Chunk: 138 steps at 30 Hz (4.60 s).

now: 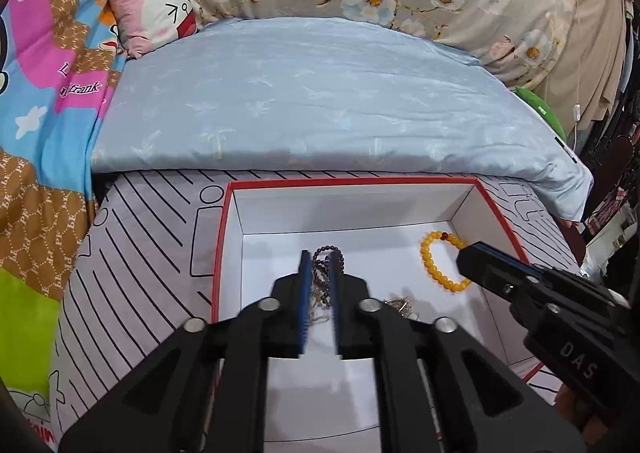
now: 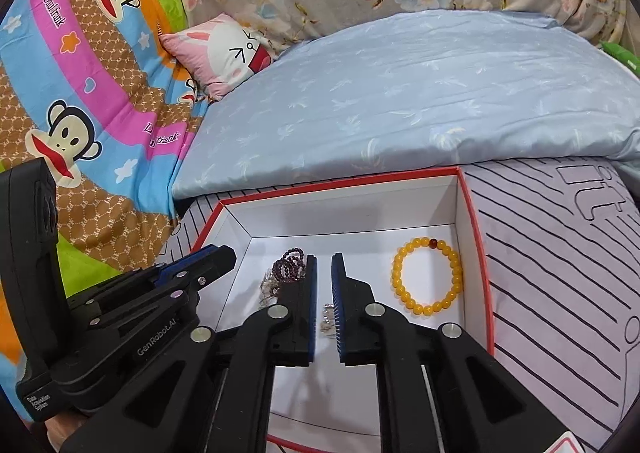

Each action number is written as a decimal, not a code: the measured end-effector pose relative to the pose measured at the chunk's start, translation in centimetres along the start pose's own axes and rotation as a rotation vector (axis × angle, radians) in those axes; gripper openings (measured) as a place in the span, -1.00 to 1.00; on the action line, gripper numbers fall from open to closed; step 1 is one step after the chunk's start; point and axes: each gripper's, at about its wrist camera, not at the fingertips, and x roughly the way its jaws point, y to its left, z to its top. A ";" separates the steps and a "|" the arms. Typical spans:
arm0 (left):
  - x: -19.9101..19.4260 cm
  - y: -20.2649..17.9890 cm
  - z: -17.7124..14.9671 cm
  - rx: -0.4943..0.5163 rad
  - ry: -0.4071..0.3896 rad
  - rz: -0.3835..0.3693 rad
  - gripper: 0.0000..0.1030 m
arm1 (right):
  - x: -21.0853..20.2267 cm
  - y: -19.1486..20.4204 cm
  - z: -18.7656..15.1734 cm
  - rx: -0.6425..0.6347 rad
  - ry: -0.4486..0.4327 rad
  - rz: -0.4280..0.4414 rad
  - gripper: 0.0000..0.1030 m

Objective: Organize jewelry
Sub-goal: 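Lower both held pieces into the red box and open both grippers, then withdraw both grippers from the box back over the jewelry, then grasp the yellow glass-bead bracelet with the left gripper, then grasp the dark bead bracelet with the right gripper while the left carries the yellow bracelet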

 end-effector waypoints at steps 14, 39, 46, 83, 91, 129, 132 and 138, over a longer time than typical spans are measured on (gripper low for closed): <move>-7.5 0.5 -3.8 -0.006 -0.062 0.063 -0.26 | -8.8 1.1 -4.8 -0.038 -0.082 -0.055 -0.30; -10.3 1.0 -20.0 -0.061 0.108 0.078 -0.14 | -13.8 -1.3 -19.9 0.093 0.079 -0.072 -0.30; -10.1 0.6 -20.0 -0.052 0.086 0.080 -0.24 | -12.9 -0.6 -19.9 0.085 0.088 -0.061 -0.30; -13.9 0.2 -19.2 -0.090 0.063 -0.098 -0.83 | -9.6 -1.1 -18.4 0.054 0.094 -0.095 -0.89; -14.8 0.2 -18.8 -0.093 0.044 -0.104 -0.83 | -11.0 -0.6 -18.0 0.050 0.060 -0.080 -0.89; -17.2 -0.8 -16.7 -0.085 0.014 -0.154 -0.83 | -11.1 -1.1 -20.3 -0.012 0.127 -0.182 -0.84; -17.2 -0.8 -16.7 -0.084 0.014 -0.155 -0.83 | -11.3 -1.1 -20.1 -0.009 0.124 -0.175 -0.86; -17.8 -0.8 -15.9 -0.072 -0.007 -0.155 -0.83 | -12.9 -0.2 -18.8 -0.005 0.071 -0.140 -0.86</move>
